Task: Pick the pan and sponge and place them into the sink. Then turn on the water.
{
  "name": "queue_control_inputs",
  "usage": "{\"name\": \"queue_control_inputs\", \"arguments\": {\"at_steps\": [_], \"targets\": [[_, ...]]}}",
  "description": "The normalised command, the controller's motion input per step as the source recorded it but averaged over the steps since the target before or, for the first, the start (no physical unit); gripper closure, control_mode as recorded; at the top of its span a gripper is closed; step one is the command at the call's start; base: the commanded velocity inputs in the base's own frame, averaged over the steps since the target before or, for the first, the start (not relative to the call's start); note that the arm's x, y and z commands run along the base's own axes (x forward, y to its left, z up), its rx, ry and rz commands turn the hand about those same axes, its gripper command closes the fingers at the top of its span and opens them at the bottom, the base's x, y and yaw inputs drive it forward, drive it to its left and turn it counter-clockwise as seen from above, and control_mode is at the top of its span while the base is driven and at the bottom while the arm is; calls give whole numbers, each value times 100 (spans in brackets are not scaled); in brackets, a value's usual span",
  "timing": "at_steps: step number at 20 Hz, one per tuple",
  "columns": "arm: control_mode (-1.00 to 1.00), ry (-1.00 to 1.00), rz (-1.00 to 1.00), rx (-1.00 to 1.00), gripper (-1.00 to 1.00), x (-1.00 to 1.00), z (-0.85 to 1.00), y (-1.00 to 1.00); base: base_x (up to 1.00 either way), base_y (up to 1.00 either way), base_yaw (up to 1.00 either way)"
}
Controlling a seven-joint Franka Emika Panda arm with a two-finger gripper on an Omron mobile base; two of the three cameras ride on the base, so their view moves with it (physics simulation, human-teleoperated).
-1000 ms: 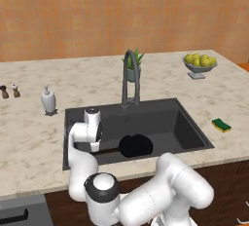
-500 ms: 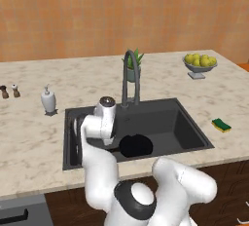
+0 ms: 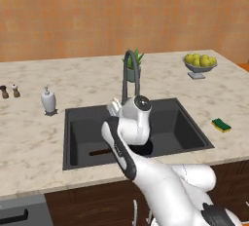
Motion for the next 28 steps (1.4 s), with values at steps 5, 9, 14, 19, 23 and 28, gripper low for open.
{"name": "queue_control_inputs", "arguments": {"at_steps": [5,9,14,19,23,28], "targets": [[-100,-11,14,0,-100,-68,97,-33,0,0,0],[-100,0,9,0,-100,-52,57,-87,0,0,0],[-100,-1,6,0,-100,-40,33,-100,0,0,0],[-100,0,0,0,-100,-18,19,-100,0,0,0],[-100,0,3,-1,-100,-17,24,-100,0,0,0],[-100,0,5,-6,-100,-12,17,-100,0,0,0]]}}
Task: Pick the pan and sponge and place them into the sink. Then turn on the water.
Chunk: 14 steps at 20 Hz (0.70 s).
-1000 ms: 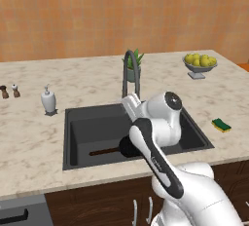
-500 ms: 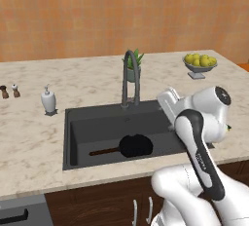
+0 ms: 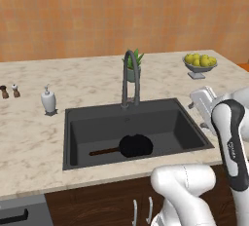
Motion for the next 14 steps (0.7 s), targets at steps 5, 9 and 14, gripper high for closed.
{"name": "queue_control_inputs", "arguments": {"at_steps": [5,9,14], "targets": [[-100,0,17,-10,-100,0,12,-100,0,0,0],[-100,0,30,-3,-100,16,1,-99,0,0,0],[-100,12,35,-27,-100,47,0,-45,0,0,0]]}}
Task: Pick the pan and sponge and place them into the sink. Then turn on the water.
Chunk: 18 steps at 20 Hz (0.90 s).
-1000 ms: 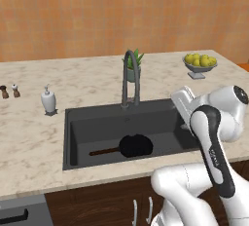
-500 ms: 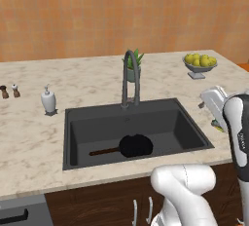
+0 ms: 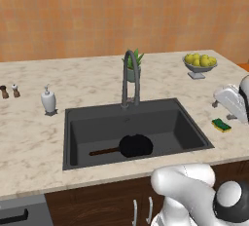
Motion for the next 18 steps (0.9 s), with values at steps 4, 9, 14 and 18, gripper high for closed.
{"name": "queue_control_inputs", "arguments": {"at_steps": [4,9,14,18], "targets": [[-100,26,35,-34,-100,66,-6,-25,0,0,0],[-100,8,40,-27,-100,31,-63,-48,0,0,0],[-100,0,41,-19,-100,2,-72,-52,0,0,0],[-100,0,35,-10,-100,0,-24,-38,0,0,0]]}}
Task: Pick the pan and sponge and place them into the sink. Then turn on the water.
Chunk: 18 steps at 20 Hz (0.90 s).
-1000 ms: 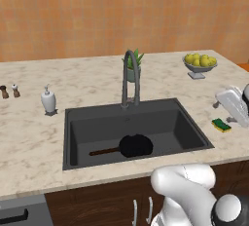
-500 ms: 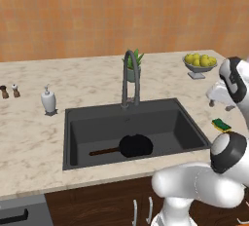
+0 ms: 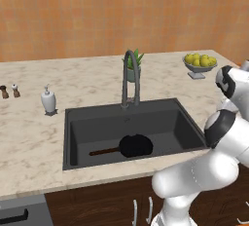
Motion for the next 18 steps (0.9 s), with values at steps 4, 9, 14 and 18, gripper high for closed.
{"name": "queue_control_inputs", "arguments": {"at_steps": [4,9,14,18], "targets": [[-100,-1,23,-1,-100,0,-17,-33,0,0,0],[-100,-2,10,-5,-100,5,-39,-9,0,0,0],[-100,-10,0,0,-100,23,-35,-7,0,0,0],[-100,-9,0,-1,-100,31,-30,-4,0,0,0]]}}
